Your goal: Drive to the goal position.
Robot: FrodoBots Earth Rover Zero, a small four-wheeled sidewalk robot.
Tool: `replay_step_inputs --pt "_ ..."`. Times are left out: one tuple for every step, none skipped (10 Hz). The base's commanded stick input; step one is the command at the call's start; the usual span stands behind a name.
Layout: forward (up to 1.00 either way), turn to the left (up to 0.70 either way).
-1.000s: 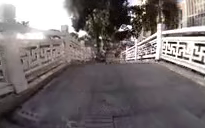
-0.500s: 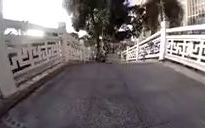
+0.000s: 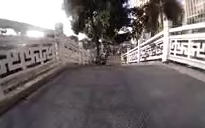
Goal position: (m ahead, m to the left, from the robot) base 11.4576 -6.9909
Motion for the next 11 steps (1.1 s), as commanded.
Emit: replay_step_inputs --pt "0.45 0.00" --pt "0.45 0.00" --pt "0.45 0.00" --pt "0.45 0.00" --pt "0.45 0.00" --pt "0.45 0.00" --pt "0.45 0.00" --pt "0.45 0.00" --pt "0.45 0.00" --pt "0.45 0.00" --pt "0.45 0.00"
